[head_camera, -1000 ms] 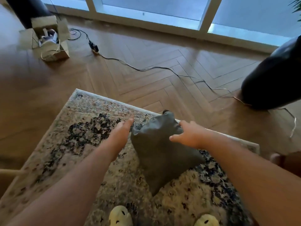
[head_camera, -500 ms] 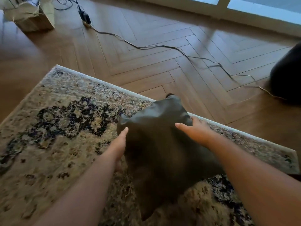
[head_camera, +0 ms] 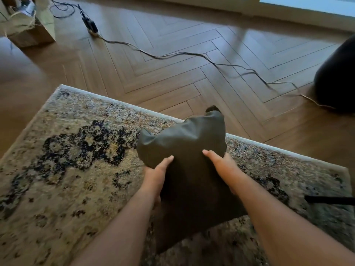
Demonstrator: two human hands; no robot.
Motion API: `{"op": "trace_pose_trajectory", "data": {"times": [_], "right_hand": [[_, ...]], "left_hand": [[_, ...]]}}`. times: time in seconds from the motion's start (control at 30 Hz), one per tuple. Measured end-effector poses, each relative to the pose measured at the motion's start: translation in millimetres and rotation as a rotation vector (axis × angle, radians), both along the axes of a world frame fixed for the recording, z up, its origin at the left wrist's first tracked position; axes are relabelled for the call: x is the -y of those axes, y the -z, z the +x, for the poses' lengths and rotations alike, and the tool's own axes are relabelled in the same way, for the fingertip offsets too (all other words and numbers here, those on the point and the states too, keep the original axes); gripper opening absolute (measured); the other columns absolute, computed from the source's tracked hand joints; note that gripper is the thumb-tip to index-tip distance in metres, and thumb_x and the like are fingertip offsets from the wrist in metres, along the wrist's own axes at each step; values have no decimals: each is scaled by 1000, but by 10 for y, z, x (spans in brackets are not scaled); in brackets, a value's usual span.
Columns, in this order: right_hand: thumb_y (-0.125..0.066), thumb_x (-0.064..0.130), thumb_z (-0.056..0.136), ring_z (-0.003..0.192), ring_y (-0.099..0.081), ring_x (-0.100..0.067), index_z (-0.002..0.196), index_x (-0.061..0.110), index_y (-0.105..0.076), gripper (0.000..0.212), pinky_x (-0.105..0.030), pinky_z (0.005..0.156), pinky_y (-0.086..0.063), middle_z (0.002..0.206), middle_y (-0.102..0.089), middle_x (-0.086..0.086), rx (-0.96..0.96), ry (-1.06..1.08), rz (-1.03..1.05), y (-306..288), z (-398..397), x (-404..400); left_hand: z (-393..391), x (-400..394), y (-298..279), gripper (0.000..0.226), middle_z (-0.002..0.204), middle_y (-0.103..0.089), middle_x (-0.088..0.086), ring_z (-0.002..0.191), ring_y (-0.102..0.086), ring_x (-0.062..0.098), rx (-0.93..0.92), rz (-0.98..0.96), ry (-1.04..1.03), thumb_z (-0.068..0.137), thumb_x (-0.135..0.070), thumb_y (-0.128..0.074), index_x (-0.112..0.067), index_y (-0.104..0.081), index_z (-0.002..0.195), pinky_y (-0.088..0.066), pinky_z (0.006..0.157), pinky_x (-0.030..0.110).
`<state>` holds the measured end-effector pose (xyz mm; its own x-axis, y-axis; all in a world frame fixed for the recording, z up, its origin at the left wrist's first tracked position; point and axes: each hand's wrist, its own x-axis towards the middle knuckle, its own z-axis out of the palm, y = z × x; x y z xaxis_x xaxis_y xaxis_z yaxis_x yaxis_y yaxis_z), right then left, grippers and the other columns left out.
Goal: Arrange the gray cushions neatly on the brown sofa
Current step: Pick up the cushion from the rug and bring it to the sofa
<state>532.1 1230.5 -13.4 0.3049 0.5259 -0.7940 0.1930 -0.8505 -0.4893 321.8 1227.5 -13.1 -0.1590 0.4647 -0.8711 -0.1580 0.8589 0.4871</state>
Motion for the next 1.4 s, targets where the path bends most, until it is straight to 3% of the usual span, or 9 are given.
{"op": "trace_pose_trajectory", "data": {"times": [0.17, 0.33, 0.53, 0.83, 0.93, 1.07, 1.17, 1.27, 1.4], "right_hand": [[-61, 91, 51, 136, -53, -37, 155, 25, -42, 125, -57, 114, -42, 151, -55, -8, 3, 54, 113, -656, -97, 100], [-59, 90, 52, 140, -49, -38, 157, 27, -38, 124, -60, 116, -39, 153, -52, -6, -4, 107, 202, -1822, -149, 27], [-46, 89, 65, 143, -43, -38, 157, 26, -40, 111, -62, 119, -31, 155, -49, -7, 163, 210, 379, -3549, -129, 44], [-55, 78, 85, 145, -35, -42, 159, 20, -37, 95, -59, 119, -28, 159, -41, -13, 383, 545, 597, -6058, 341, 326], [-57, 79, 80, 146, -36, -43, 161, 22, -34, 102, -58, 120, -29, 160, -40, -14, 427, 633, 678, -6741, 580, 650], [-57, 78, 81, 149, -33, -42, 164, 21, -26, 105, -60, 121, -30, 164, -36, -11, 537, 725, 757, -7442, 852, 1283], [-60, 72, 90, 150, -34, -40, 164, 20, -25, 97, -60, 121, -32, 165, -35, -10, 639, 802, 777, -7785, 1031, 1805], [-61, 70, 91, 151, -34, -37, 165, 23, -22, 95, -61, 121, -33, 166, -33, -6, 660, 854, 815, -8089, 1206, 2330], [-65, 66, 91, 151, -34, -34, 165, 27, -22, 94, -59, 121, -35, 166, -31, -4, 694, 936, 895, -8449, 1464, 3180]], "left_hand": [[-16, -126, -674, 88, 127, -67, 5, 113, -67, 32, -29, 123, 22, 76, -43, -89, -26, -42, 148, -54, 105, 58], [-32, -368, -1797, 92, 127, -64, 5, 111, -66, 32, -15, 184, 78, 78, -44, -89, -29, -36, 151, -55, 102, 55], [104, -595, -3453, 66, 107, -81, 6, 85, -81, 28, 80, 269, 154, 75, -48, -88, -29, -57, 129, -65, 61, 40], [815, -834, -6065, 96, 134, -71, -3, 118, -68, 25, 244, 565, 427, 63, -70, -81, -35, -52, 148, -53, 103, 50], [1214, -714, -6814, 94, 132, -71, -4, 116, -67, 24, 291, 633, 508, 60, -67, -83, -38, -53, 145, -53, 91, 43], [1724, -322, -7672, 82, 126, -69, -7, 104, -67, 18, 381, 761, 630, 77, -59, -80, -34, -48, 148, -49, 73, 34], [2050, 64, -8152, 82, 127, -61, -12, 96, -57, 6, 432, 845, 729, 83, -61, -75, -33, -43, 153, -44, 82, 35], [2370, 477, -8521, 73, 122, -62, -19, 104, -57, 7, 497, 898, 792, 87, -60, -73, -36, -45, 150, -41, 93, 41], [2842, 1125, -8886, 67, 131, -66, -13, 111, -60, 10, 594, 906, 815, 87, -55, -75, -38, -50, 147, -48, 86, 40]]}}
